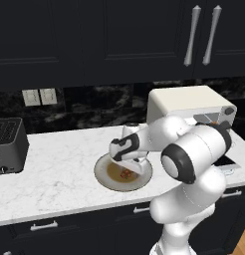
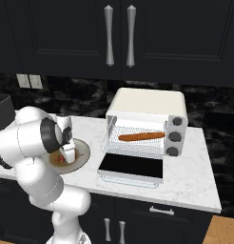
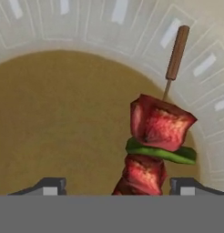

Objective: Pick up the kebab skewer and baguette bread, and place them inside the toaster oven. Close the toaster oven door and start by setting the timer.

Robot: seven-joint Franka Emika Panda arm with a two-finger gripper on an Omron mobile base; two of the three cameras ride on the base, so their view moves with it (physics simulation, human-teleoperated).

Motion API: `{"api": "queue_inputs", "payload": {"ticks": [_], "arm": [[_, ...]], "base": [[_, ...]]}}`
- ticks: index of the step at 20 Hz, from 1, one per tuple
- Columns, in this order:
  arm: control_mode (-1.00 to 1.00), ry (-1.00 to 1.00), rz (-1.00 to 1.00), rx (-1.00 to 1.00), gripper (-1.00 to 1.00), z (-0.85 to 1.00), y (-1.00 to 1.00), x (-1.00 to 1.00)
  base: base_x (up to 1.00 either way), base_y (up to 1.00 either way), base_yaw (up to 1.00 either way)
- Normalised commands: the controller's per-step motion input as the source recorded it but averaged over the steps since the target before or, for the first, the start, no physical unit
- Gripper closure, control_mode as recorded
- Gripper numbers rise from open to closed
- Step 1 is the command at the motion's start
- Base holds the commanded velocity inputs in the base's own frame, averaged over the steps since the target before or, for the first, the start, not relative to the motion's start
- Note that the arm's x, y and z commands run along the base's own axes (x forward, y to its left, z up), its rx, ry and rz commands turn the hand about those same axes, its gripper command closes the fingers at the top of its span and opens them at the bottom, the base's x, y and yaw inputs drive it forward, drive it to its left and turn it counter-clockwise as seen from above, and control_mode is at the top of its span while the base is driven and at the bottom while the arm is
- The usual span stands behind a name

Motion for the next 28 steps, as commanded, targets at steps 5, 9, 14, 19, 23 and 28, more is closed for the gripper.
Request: {"api": "queue_inputs", "payload": {"ticks": [5, 9, 14, 19, 23, 28], "arm": [[-1.00, 0.00, 0.00, 0.00, 1.00, -0.23, 0.00, -0.02], [-1.00, -0.03, 0.00, 0.00, 1.00, -0.18, -0.03, -0.23], [-1.00, -0.03, 0.00, 0.00, 1.00, 0.31, -0.29, -0.45], [-1.00, -0.01, 0.00, 0.01, 1.00, 0.96, -0.66, -0.73], [-1.00, 0.00, 0.00, 0.03, 1.00, 0.99, -0.87, -0.69], [-1.00, -0.07, -0.06, 0.00, 1.00, 0.65, -1.00, -0.45]], "base": [[0.00, 0.00, 0.00], [0.00, 0.00, 0.00], [0.00, 0.00, 0.00], [0.00, 0.00, 0.00], [0.00, 0.00, 0.00], [0.00, 0.00, 0.00]]}}
